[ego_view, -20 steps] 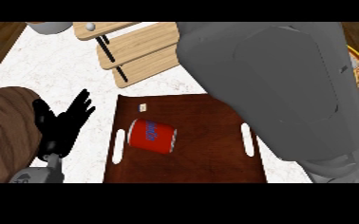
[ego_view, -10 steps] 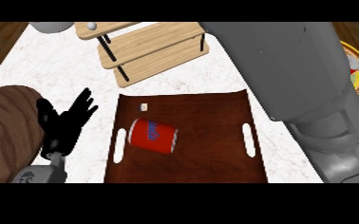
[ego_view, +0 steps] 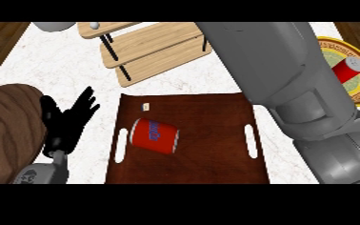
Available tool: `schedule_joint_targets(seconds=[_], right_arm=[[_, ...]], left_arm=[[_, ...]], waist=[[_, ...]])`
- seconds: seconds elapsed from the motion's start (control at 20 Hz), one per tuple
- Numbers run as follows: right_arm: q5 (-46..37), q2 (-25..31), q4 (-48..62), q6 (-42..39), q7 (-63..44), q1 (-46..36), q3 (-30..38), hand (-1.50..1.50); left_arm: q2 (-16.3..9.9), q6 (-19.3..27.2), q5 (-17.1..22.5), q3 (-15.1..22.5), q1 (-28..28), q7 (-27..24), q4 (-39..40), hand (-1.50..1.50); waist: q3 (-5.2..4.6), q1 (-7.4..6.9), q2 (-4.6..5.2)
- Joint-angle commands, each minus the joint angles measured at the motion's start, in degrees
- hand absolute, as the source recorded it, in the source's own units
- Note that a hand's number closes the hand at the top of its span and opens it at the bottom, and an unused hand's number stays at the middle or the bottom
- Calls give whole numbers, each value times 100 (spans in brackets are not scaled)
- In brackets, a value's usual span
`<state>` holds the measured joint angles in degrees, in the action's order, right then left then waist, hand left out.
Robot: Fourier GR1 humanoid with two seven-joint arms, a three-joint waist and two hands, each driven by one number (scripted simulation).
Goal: Pick the squash from the tray and place it in the tiered shelf
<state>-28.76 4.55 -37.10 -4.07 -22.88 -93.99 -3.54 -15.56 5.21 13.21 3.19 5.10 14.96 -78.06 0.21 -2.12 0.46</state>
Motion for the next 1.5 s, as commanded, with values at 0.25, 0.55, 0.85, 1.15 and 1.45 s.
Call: schedule_joint_targets(seconds=[0.25, 0.55, 0.85, 1.15, 1.45], right_arm=[[-299, 36, 1238, 613, 1055, -224, 178, 150], [-272, -98, 1665, 771, 1523, -379, 347, 150], [-515, -148, 1952, 672, 1541, -538, 199, 150], [229, 102, 1938, 1169, 1267, -589, 1138, -150], [851, -3, 1826, 1411, 1217, -687, 1797, -150]], left_arm=[[182, -96, -71, 45, -96, -142, 333, 0], [24, -268, 33, -141, -96, -145, 241, 0], [130, -82, -50, -141, 202, 167, 355, 0], [97, -112, -184, -43, -57, 74, 92, 0], [162, -192, -83, -114, -23, 49, 161, 0]], waist=[[-35, -48, 54], [-35, -80, 60], [-34, -7, 43], [-29, -56, 45], [-29, -30, 30]])
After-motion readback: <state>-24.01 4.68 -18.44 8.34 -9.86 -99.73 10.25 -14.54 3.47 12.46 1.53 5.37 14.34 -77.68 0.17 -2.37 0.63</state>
